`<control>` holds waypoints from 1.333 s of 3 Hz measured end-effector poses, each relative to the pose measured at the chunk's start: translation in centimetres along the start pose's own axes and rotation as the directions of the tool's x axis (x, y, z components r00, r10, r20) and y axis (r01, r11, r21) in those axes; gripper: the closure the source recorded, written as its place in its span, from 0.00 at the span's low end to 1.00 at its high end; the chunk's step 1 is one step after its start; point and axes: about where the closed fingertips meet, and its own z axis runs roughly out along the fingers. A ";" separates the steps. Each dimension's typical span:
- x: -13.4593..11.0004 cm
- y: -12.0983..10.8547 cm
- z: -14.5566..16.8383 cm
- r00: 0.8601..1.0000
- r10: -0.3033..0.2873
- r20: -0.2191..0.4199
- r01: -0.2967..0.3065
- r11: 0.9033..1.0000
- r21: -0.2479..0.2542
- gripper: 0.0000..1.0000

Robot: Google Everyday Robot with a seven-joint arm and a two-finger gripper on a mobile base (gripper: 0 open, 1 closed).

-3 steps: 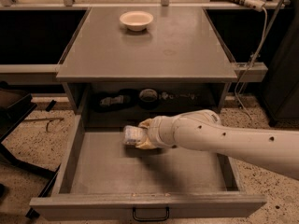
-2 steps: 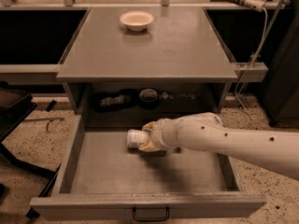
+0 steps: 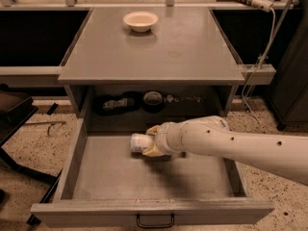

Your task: Place blue plastic bottle into top drawer

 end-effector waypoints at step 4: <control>0.0 0.0 0.0 1.000 0.000 0.000 0.000 1.000 0.000 0.00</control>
Offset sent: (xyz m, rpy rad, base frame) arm 0.0000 0.0000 0.0000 0.0000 0.0000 0.0000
